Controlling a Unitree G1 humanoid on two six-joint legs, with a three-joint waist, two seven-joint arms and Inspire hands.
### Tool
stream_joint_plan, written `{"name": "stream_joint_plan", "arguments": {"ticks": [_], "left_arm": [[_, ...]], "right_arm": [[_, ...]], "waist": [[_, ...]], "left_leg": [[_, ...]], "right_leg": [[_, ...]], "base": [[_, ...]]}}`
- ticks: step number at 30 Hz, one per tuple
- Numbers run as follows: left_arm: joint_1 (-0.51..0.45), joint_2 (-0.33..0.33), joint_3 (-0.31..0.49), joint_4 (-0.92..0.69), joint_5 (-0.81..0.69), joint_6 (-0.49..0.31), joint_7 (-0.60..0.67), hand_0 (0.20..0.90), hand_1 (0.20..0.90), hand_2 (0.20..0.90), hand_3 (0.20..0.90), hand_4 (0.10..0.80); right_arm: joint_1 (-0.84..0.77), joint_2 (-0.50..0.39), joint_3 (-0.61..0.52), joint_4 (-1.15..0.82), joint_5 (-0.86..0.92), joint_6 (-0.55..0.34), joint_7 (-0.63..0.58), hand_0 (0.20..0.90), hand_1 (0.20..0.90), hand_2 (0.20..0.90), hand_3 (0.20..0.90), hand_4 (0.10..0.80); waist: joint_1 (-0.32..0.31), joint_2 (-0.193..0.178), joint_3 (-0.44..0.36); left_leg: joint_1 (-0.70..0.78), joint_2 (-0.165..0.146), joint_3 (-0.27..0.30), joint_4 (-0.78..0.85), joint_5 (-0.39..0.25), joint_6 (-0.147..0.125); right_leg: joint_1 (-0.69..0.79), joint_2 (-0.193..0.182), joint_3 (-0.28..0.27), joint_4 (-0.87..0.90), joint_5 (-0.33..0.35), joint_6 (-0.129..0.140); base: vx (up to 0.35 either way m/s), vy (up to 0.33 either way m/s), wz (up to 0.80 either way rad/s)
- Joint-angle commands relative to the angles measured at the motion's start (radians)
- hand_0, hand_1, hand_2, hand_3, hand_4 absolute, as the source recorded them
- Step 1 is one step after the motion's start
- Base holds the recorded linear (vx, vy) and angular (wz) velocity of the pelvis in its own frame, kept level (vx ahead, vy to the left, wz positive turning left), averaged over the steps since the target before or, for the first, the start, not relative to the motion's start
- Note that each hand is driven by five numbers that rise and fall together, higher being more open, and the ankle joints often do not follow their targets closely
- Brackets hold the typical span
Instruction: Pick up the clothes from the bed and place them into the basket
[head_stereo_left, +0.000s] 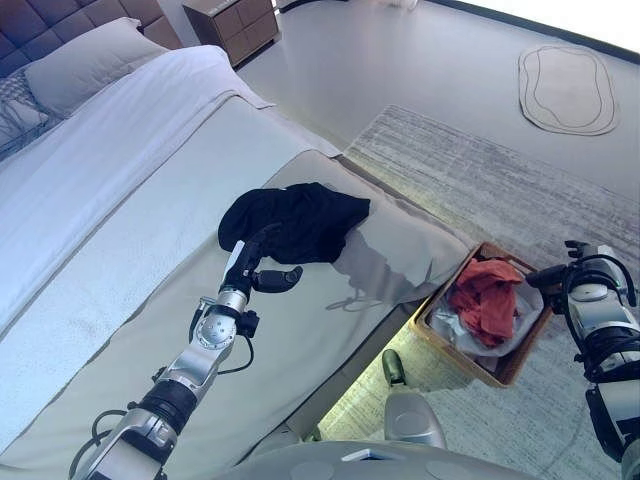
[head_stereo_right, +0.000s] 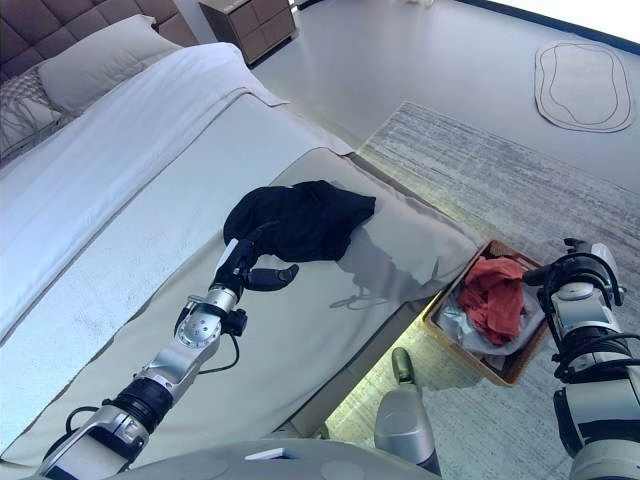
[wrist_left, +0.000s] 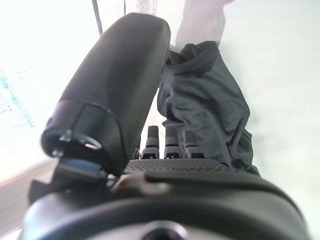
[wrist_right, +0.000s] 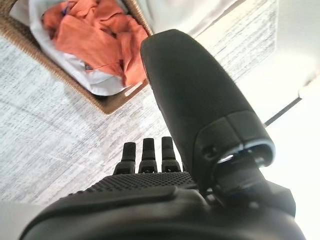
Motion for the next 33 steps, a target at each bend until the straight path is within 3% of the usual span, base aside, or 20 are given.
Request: {"name": "stream_joint_plan", "arguments": {"ticks": [1,10,14,22,26,28,33], "left_arm": [[-0.082,0.049,0.003,-0.074,0.019,-0.072,0.026,0.9,0.9,0.9,0.9,0.8],[-0.085,0.039,0.021,-0.052,0.022,-0.07,0.058,0.9,0.9,0.9,0.9,0.8],[-0.072,0.04,0.027,-0.043,0.04,-0.085,0.063,0.9,0.9,0.9,0.9,0.8],[-0.023,0.054,0.054,-0.051,0.038,-0.077,0.069,0.9,0.9,0.9,0.9,0.8],[-0.007,0.077,0.073,-0.079,0.032,-0.128,0.069,0.9,0.9,0.9,0.9,0.8],[-0.023,0.087,0.067,-0.099,0.007,-0.197,0.088,0.9,0.9,0.9,0.9,0.8],[-0.037,0.096,0.065,-0.178,0.0,-0.284,0.114,0.9,0.9,0.9,0.9,0.8]], "right_arm": [[-0.092,-0.08,0.023,-0.005,-0.061,-0.045,-0.053,0.9,0.9,0.9,0.9,0.8],[-0.249,-0.071,0.104,-0.289,-0.069,-0.09,-0.123,0.9,0.9,0.9,0.9,0.8],[-0.362,-0.056,0.189,-0.315,-0.151,-0.114,-0.164,0.9,0.9,0.9,0.9,0.8],[-0.464,-0.029,0.301,-0.296,-0.172,-0.112,-0.126,0.9,0.9,0.9,0.9,0.8],[-0.547,-0.03,0.362,-0.252,-0.19,-0.108,-0.083,0.9,0.9,0.9,0.9,0.8],[-0.625,-0.061,0.414,-0.203,-0.194,-0.107,-0.097,0.9,0.9,0.9,0.9,0.8],[-0.75,-0.059,0.481,-0.141,-0.181,-0.049,-0.132,0.9,0.9,0.9,0.9,0.8]], "waist": [[0.024,-0.069,-0.048],[0.079,-0.095,-0.06],[0.127,-0.106,-0.06],[0.205,-0.105,-0.056],[0.266,-0.083,-0.002],[0.296,-0.048,0.074],[0.348,-0.012,0.209]], "left_leg": [[0.013,0.035,-0.028,0.009,-0.036,-0.026],[-0.016,0.035,-0.095,0.009,-0.02,-0.027],[-0.038,0.03,-0.13,0.009,-0.011,-0.026],[-0.068,0.018,-0.202,0.009,0.004,-0.017],[-0.153,0.002,-0.257,0.083,0.003,-0.016],[-0.248,-0.025,-0.294,0.166,-0.004,-0.013],[-0.423,-0.079,-0.337,0.299,-0.023,0.019]], "right_leg": [[0.078,-0.009,-0.003,0.018,-0.07,0.001],[0.091,-0.017,-0.044,0.021,-0.079,-0.005],[0.094,-0.028,-0.078,0.021,-0.084,-0.008],[0.101,-0.054,-0.143,0.069,-0.124,-0.019],[0.043,-0.087,-0.196,0.18,-0.176,-0.036],[-0.028,-0.111,-0.23,0.27,-0.21,-0.047],[-0.203,-0.158,-0.254,0.459,-0.249,-0.047]], "base": [[0.0,0.0,0.0],[0.004,-0.01,0.04],[-0.002,-0.018,0.26],[0.075,-0.009,0.35],[-0.042,0.023,0.36],[-0.225,0.078,0.49],[-0.223,0.017,0.31]]}}
